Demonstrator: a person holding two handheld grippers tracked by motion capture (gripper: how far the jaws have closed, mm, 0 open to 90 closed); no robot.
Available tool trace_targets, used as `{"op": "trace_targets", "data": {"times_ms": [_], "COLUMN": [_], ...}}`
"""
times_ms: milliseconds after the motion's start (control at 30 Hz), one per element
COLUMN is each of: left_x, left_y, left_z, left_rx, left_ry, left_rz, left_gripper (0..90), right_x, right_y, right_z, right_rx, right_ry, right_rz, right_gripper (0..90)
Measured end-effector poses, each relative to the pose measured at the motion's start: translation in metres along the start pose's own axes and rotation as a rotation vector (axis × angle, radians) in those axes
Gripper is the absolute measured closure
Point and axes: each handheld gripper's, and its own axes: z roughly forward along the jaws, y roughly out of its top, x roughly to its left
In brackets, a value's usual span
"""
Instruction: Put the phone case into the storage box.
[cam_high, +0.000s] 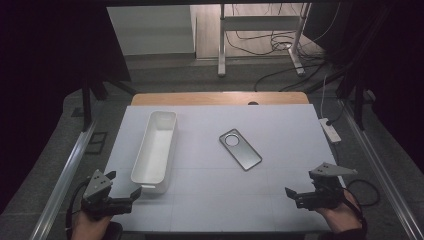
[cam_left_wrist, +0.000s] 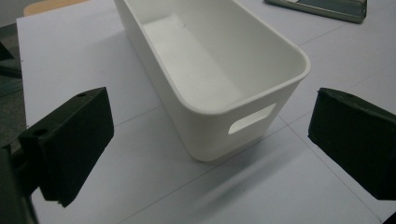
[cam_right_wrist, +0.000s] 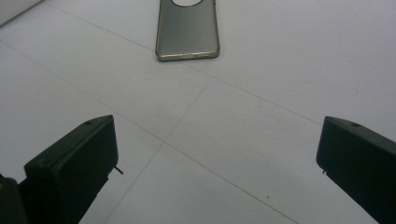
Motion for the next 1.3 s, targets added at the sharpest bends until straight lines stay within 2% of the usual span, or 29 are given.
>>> {"op": "trace_targets", "data": {"times_ms": [267,667,1000,1300], "left_x": [0.0,0.0,-0.001,-0.001], "left_y": [0.0,0.0,0.0,0.0], "left_z": [0.0,0.0,0.0,0.0], "left_rx": [0.002,0.004,0.004,0.004], "left_ry": [0.0,0.0,-0.001,-0.002], "left_rz": [0.0,0.004,0.011,0.014], "left_gripper": [1.1,1.1,1.3,1.3], "right_x": [0.0,-0.001,0.0,0.004], "right_y": [0.005,0.011,0.018,0.026], "right_z": [0.006,0.014,0.024,0.035], "right_rx": [-0.011,0.0,0.008,0.036], "right_ry": [0.015,0.032,0.067,0.073], "right_rz": [-0.018,-0.007,0.015,-0.007], "right_gripper": [0.0,0.0,0.0,0.0]}}
